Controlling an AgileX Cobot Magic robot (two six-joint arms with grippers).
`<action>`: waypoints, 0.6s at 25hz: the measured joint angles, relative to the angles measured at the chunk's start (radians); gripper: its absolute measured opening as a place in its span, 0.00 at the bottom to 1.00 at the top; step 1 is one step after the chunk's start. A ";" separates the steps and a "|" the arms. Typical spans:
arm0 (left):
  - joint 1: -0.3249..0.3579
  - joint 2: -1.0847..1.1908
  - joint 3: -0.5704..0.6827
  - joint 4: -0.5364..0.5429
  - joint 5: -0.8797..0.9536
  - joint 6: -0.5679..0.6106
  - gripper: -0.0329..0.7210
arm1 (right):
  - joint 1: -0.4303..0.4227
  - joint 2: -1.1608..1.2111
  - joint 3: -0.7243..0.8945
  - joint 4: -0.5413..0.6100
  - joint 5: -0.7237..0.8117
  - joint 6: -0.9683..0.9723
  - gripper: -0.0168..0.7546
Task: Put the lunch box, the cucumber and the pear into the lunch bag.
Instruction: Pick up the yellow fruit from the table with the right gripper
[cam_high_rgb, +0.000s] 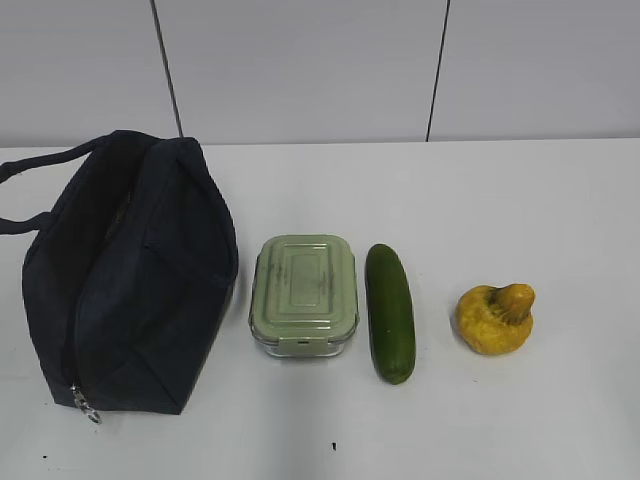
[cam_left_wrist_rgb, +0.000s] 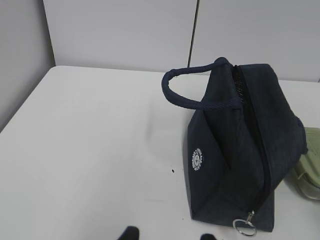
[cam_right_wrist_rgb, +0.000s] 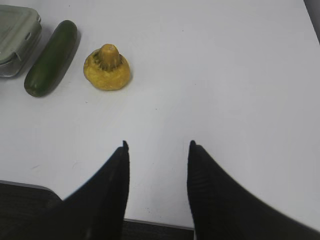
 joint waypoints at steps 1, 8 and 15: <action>0.000 0.000 0.000 0.000 0.000 0.000 0.36 | 0.000 0.000 0.000 0.000 0.000 0.000 0.43; 0.000 0.000 0.000 0.000 0.000 0.000 0.36 | 0.000 0.000 0.000 0.000 0.000 0.000 0.43; 0.000 0.000 0.000 0.000 0.000 0.000 0.36 | 0.000 0.069 -0.033 0.000 -0.009 0.000 0.44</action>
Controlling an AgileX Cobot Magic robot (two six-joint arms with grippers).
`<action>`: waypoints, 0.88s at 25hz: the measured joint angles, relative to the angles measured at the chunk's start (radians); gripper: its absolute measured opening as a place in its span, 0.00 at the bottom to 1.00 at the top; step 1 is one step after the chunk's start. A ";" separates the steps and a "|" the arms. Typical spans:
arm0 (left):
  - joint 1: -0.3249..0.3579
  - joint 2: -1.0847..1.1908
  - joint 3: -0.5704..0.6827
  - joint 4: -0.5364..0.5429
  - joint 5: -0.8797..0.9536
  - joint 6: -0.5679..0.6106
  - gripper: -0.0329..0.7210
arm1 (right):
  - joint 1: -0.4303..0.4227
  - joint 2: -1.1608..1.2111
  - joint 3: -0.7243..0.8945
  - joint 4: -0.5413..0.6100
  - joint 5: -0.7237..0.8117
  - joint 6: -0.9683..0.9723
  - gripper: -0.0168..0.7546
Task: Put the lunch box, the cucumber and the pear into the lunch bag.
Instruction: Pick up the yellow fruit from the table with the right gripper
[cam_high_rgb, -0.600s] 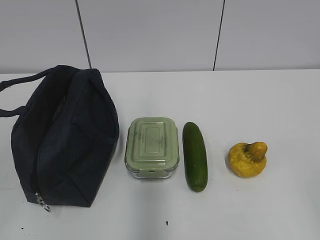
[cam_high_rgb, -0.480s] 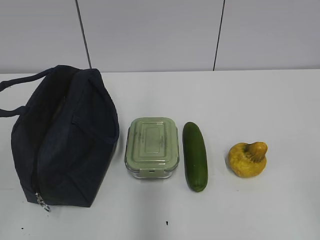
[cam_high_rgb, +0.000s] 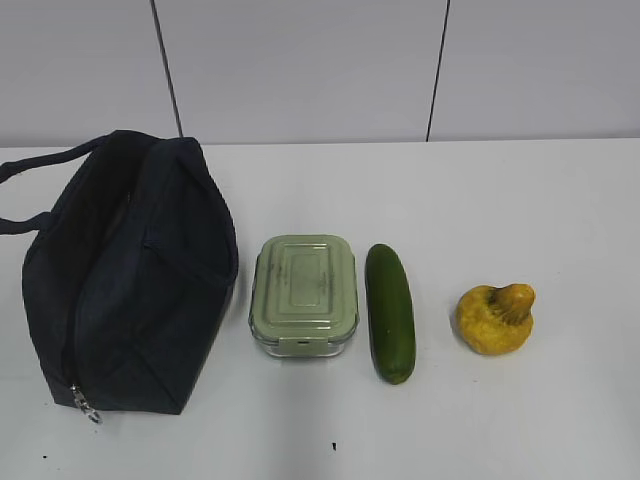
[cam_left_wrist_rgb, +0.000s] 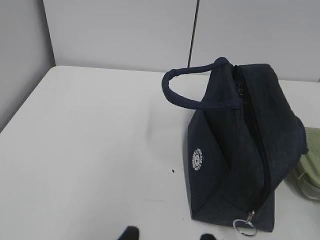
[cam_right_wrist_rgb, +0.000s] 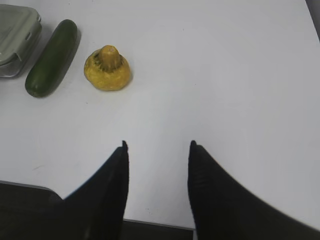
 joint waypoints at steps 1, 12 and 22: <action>0.000 0.000 0.000 0.000 0.000 0.000 0.36 | 0.000 0.024 -0.009 0.000 -0.006 0.000 0.44; 0.000 0.000 0.000 0.000 0.000 0.000 0.36 | 0.000 0.456 -0.211 0.143 -0.075 -0.095 0.58; 0.000 0.000 0.000 0.000 0.000 0.000 0.36 | 0.000 0.938 -0.520 0.243 -0.006 -0.144 0.58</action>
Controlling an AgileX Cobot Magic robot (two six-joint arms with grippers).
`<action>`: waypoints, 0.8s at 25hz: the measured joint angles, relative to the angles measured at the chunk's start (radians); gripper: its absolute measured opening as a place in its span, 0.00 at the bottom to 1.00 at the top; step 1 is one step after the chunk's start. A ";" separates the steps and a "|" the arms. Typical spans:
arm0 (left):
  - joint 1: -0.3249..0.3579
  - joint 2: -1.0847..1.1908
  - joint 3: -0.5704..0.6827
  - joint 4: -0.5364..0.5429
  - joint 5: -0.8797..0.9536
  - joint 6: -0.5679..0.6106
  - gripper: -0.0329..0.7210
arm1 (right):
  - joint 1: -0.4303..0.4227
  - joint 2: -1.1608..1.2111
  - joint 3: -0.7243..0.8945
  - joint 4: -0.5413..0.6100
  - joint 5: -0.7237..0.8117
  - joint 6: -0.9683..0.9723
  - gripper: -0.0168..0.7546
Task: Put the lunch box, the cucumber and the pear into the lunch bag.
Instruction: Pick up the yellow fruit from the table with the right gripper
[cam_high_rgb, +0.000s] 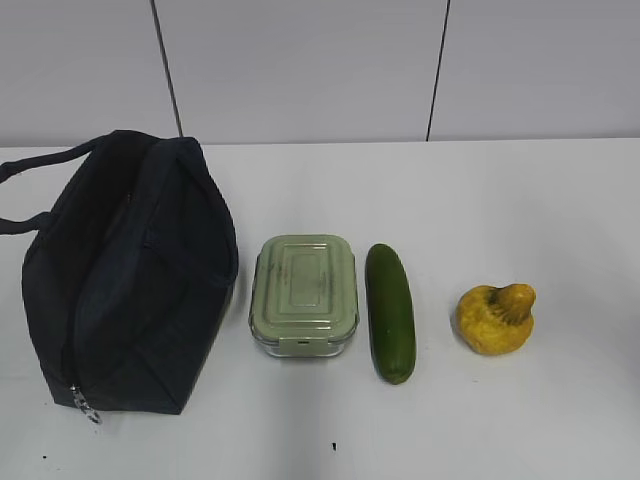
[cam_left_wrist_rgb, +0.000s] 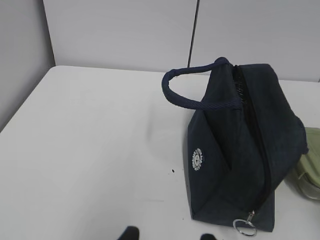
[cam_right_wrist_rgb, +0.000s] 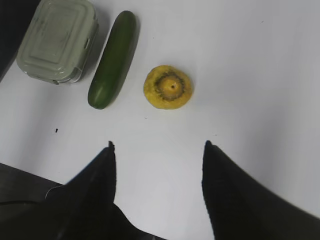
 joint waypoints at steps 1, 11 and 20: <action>0.000 0.000 0.000 0.000 0.000 0.000 0.36 | 0.000 0.033 -0.018 0.005 0.008 -0.002 0.58; 0.000 0.000 0.000 0.000 0.000 0.000 0.36 | 0.057 0.434 -0.158 0.024 0.033 -0.008 0.58; 0.000 0.000 0.000 0.000 0.000 0.000 0.36 | 0.102 0.708 -0.212 -0.087 -0.004 -0.008 0.65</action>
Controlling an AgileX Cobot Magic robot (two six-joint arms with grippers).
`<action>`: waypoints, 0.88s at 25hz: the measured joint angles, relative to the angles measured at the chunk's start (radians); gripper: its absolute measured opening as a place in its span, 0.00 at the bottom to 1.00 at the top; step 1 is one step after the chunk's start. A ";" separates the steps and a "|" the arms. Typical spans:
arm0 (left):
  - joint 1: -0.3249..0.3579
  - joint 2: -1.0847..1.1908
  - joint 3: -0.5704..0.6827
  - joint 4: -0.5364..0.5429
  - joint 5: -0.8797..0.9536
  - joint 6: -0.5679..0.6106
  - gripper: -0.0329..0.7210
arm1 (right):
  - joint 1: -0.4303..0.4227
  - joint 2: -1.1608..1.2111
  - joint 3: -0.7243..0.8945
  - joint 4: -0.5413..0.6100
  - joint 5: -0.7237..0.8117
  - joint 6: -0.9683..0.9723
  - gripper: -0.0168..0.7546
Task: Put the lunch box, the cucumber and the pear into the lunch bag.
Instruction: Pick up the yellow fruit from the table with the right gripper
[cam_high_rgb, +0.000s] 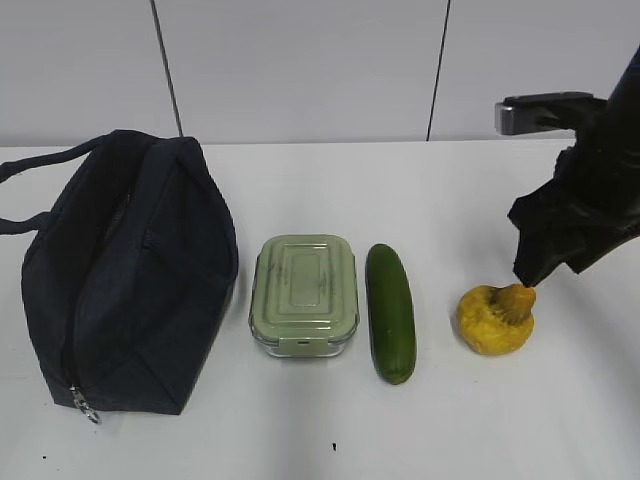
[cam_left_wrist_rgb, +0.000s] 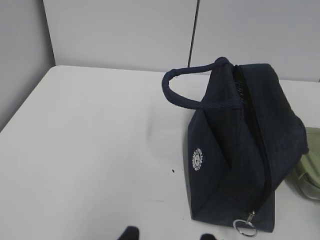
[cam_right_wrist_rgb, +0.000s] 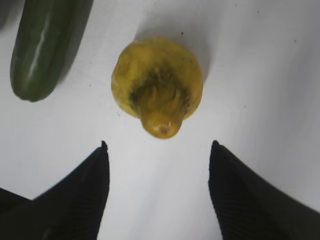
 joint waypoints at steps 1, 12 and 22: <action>0.000 0.000 0.000 0.000 0.000 0.000 0.36 | 0.000 0.023 -0.013 -0.004 -0.013 0.000 0.65; 0.000 0.000 0.000 0.000 0.000 0.000 0.36 | 0.000 0.156 -0.081 0.007 -0.001 0.000 0.66; 0.000 0.000 0.000 0.000 0.000 0.000 0.36 | 0.000 0.206 -0.082 0.007 0.006 0.000 0.66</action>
